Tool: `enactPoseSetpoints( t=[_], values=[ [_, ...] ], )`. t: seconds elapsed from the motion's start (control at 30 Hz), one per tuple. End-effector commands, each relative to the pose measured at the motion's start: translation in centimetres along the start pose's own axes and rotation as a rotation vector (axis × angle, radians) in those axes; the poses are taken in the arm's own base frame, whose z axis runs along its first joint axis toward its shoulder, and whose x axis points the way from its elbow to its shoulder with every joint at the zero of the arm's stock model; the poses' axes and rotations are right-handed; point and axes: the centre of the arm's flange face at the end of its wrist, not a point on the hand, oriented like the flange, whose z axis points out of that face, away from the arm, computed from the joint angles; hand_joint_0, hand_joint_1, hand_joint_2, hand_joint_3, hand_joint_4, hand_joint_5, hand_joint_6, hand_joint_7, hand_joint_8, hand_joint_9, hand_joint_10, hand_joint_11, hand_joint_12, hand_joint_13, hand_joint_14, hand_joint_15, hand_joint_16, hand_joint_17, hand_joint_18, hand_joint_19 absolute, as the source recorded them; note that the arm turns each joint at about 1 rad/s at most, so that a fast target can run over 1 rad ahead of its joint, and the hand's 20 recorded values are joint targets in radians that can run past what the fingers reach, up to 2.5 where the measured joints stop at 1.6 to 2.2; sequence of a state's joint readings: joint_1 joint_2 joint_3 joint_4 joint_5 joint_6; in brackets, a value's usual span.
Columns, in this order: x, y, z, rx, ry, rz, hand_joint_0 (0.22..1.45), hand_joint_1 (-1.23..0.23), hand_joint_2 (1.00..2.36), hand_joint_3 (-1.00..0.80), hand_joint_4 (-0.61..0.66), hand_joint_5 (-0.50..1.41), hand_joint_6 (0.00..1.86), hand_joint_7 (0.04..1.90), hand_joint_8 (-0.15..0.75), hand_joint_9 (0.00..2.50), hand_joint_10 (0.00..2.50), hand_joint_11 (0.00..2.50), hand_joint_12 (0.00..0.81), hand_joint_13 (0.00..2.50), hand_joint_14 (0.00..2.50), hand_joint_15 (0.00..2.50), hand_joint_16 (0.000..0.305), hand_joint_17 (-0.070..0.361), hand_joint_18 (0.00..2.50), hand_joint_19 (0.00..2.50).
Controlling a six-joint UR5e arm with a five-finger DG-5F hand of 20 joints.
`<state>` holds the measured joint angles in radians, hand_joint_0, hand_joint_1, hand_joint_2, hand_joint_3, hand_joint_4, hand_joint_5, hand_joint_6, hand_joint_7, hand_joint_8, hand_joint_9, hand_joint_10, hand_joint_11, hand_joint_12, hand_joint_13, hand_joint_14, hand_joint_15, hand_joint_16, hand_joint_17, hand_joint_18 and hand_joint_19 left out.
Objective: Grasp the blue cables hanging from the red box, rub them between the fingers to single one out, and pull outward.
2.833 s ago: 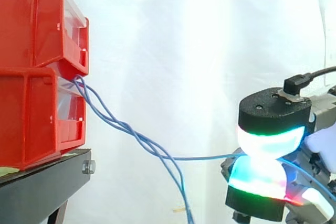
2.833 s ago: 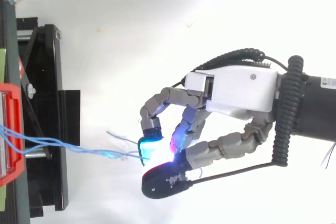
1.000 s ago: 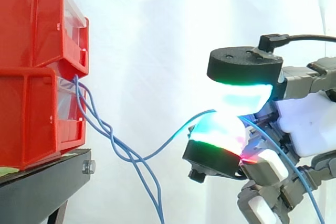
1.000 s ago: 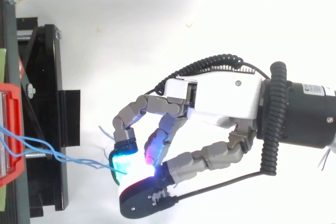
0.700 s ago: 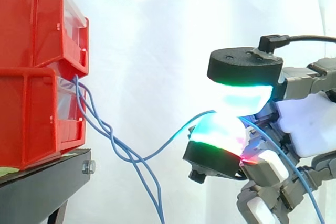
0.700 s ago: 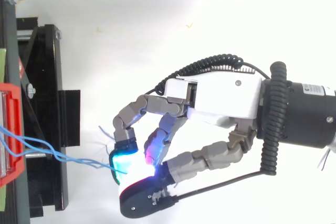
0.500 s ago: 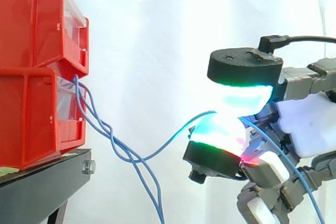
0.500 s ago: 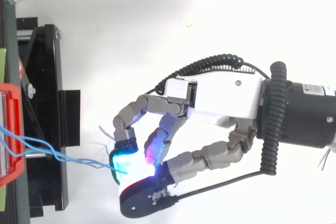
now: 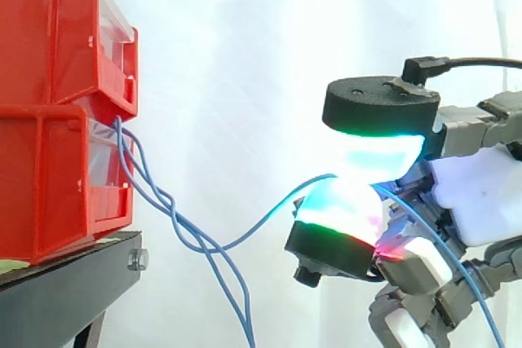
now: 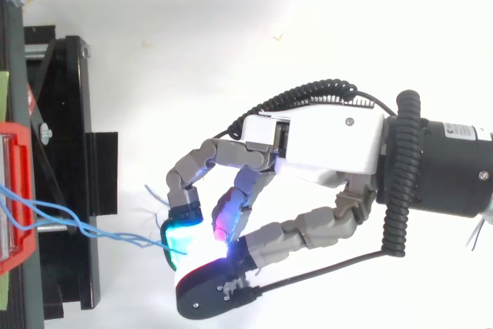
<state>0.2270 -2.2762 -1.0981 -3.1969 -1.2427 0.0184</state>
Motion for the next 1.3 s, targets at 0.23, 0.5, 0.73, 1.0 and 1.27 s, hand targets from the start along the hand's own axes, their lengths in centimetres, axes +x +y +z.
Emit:
enactPoseSetpoints(
  t=[0.23,0.5,0.73,1.0,1.27],
  values=[
    [0.0,-0.4,-0.1,0.008,0.000,-0.003,0.57,-0.77,1.01,-0.05,0.03,-0.07,0.90,1.14,0.308,1.23,0.01,0.69,0.424,0.94,0.02,0.71,0.056,0.126,0.79,0.51],
    [-1.5,-13.3,-3.7,0.246,-0.005,-0.084,0.57,-0.77,1.01,-0.05,0.03,-0.07,0.90,1.14,0.318,1.24,0.02,0.69,0.423,0.94,0.02,0.70,0.056,0.125,0.80,0.52],
    [-3.7,-24.8,-9.7,0.398,-0.007,-0.136,0.57,-0.78,1.01,-0.05,0.01,-0.07,0.90,1.15,0.356,1.23,0.02,0.58,0.418,0.89,0.02,0.66,0.058,0.129,0.76,0.50],
    [-2.7,-22.7,-6.7,0.195,-0.004,-0.066,0.57,-0.76,1.01,-0.11,0.01,-0.08,0.90,1.15,0.411,1.09,0.01,0.29,0.405,0.73,0.02,0.51,0.055,0.123,0.63,0.45],
    [-0.7,-14.6,-1.2,-0.130,0.002,0.044,0.57,-0.68,1.01,-0.22,0.01,-0.11,0.93,1.17,0.451,0.90,0.00,0.00,0.386,0.57,0.01,0.38,0.054,0.121,0.47,0.37]
  ],
)
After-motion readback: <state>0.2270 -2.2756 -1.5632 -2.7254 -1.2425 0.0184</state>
